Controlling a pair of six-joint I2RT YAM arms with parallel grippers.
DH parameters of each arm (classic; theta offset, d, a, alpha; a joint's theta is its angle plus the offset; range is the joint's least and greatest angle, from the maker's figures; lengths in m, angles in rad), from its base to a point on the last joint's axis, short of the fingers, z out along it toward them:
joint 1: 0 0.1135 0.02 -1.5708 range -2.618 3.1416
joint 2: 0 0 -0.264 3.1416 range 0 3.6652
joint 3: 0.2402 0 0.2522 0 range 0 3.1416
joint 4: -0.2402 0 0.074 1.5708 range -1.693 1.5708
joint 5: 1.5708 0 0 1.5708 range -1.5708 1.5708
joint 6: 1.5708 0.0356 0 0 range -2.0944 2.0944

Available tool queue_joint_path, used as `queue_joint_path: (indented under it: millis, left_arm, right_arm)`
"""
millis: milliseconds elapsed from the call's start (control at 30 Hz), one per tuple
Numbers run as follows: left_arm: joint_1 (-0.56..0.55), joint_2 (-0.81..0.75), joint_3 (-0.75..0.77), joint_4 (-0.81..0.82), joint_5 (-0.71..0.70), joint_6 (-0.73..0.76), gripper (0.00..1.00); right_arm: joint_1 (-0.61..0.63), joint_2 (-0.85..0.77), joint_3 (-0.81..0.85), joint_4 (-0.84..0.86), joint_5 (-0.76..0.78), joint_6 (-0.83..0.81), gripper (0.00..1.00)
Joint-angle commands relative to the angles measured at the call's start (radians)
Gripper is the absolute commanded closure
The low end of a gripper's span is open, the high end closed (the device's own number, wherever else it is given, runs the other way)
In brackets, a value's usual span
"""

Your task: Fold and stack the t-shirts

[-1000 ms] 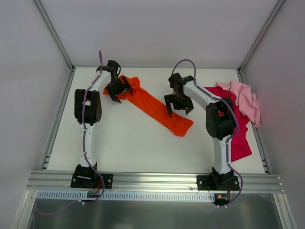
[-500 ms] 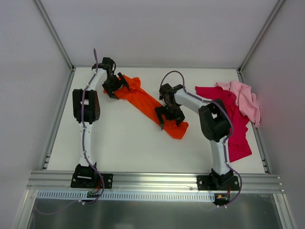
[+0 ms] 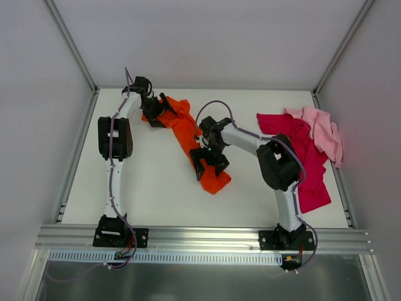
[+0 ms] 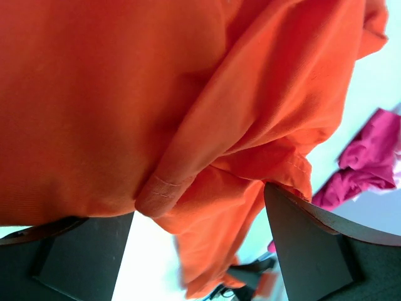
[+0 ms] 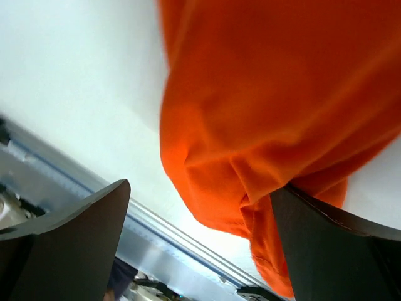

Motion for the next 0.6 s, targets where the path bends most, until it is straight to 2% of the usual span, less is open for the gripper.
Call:
queue_joint_path:
  millis: [0, 33, 267, 467, 567]
  left_arm:
    - [-0.022, 0.046, 0.044, 0.073, 0.116, 0.006, 0.16]
    - [-0.024, 0.049, 0.047, 0.092, 0.165, -0.004, 0.16]
    - [-0.065, 0.049, 0.048, 0.127, 0.217, -0.003, 0.15]
    - [-0.101, 0.035, 0.048, 0.164, 0.233, -0.014, 0.14]
    - [-0.098, 0.034, 0.048, 0.146, 0.224, -0.003, 0.14]
  right_arm:
    - [0.067, -0.023, 0.038, -0.011, -0.16, -0.047, 0.0]
    - [0.081, -0.025, 0.05, -0.007, -0.173, -0.05, 0.0]
    - [0.175, 0.026, 0.154, -0.053, -0.223, -0.076, 0.0]
    - [0.189, 0.037, 0.191, -0.074, -0.242, -0.093, 0.01]
    - [0.192, 0.037, 0.185, -0.088, -0.193, -0.107, 0.0]
